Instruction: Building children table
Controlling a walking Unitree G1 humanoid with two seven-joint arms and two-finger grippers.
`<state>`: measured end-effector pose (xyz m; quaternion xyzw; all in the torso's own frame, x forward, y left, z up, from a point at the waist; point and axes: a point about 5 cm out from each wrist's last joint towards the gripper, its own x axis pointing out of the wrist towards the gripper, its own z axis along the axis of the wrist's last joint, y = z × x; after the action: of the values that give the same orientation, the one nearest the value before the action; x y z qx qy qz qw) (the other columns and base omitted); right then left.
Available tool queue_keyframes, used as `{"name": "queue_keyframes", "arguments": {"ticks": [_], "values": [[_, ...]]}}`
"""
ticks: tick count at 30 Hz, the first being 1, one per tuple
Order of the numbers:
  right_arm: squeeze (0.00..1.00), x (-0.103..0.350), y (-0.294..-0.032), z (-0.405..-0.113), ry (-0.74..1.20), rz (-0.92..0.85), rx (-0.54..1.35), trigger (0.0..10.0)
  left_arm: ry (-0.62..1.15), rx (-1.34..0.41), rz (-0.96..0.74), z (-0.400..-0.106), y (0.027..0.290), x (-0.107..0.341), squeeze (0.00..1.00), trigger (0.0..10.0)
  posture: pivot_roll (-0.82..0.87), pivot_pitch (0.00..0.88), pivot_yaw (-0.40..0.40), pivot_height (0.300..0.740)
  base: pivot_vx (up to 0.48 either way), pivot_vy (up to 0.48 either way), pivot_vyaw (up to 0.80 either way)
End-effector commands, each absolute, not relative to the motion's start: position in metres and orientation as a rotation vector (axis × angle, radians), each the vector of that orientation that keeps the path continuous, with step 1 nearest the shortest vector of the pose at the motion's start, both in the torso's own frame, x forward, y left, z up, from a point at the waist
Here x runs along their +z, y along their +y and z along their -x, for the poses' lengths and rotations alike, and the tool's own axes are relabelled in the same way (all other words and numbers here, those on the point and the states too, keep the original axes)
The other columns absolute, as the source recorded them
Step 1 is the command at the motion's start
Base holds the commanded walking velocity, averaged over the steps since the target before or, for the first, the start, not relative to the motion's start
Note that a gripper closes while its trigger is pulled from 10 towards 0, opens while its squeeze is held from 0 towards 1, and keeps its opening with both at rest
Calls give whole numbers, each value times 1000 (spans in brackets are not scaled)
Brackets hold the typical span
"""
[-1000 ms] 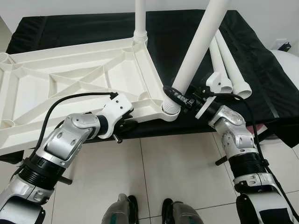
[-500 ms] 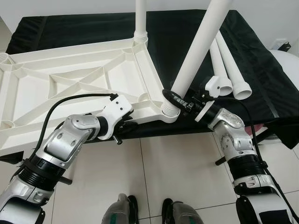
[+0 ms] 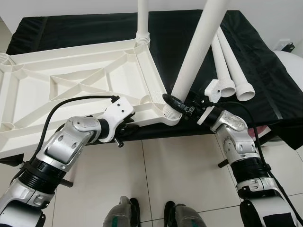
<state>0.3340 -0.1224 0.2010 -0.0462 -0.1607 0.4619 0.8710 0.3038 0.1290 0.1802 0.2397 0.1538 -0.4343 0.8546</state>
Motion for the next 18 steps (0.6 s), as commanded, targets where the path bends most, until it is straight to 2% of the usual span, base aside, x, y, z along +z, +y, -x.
{"name": "queue_keyframes", "arguments": {"ticks": [1,18], "values": [[0,186,-117,-331,-270,116,1015,10000,243,-953,-521,-300,123,196,0,10000,-43,179,16,740,0,0,0],[0,179,-117,-330,-247,134,1038,10000,236,-958,-521,-299,121,196,0,10000,-48,166,12,740,0,0,0]]}}
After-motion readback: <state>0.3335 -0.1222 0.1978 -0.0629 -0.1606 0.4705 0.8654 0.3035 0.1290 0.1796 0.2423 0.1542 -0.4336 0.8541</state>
